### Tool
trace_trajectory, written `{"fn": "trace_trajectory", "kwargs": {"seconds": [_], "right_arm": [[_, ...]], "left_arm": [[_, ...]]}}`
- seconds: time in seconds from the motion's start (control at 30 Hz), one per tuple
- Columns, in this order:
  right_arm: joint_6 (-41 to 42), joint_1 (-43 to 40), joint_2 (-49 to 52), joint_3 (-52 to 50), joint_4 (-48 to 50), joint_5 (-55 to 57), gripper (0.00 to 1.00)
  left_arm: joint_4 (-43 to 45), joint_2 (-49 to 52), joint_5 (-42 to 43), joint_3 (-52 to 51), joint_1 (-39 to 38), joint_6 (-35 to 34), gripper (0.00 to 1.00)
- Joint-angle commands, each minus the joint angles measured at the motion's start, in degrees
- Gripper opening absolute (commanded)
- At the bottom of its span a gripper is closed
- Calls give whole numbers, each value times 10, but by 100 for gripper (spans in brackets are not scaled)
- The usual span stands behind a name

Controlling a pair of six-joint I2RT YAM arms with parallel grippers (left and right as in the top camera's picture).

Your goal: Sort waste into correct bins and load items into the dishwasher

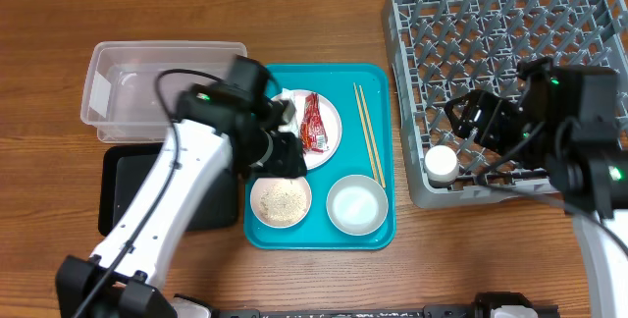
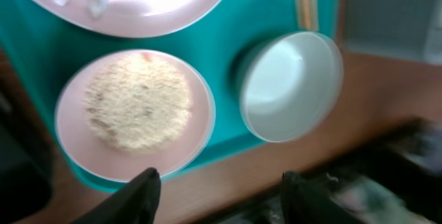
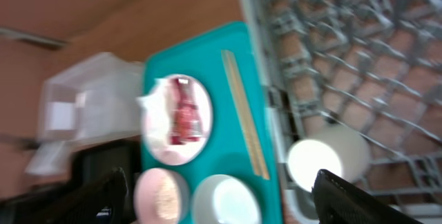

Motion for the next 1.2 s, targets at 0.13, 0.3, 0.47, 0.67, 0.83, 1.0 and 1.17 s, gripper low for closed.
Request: {"fn": "trace_trajectory", "kwargs": {"seconds": [0.13,0.3,0.47,0.67,0.83,1.0,1.17], "right_arm": [[-8,-2,-47,13,-4,-54,87],[-9,-2,-46,12,-14,-54,87],[-8,-2,-45,12,-15,-54,87],[-8,-2,-45,12,-17,-54,87],[-9,-2,-45,12,-17,-54,87],[-9,-2,-45,12,-18,-54,87],[-9,-2,-45,12,-18,-54,87]], "left_arm": [[124,5,-203,-131,-127,-157,59],[197,44,-202,-167,-159,-161,51],[211,84,-198,-167,-160,-161,33],[191,90,-181,-161,-158,-161,4],[137,46,-176,-117,-143,-161,4],[100,-32,-153,-96,-73,-136,4],[94,-93,41,-96,107,-37,4]]}}
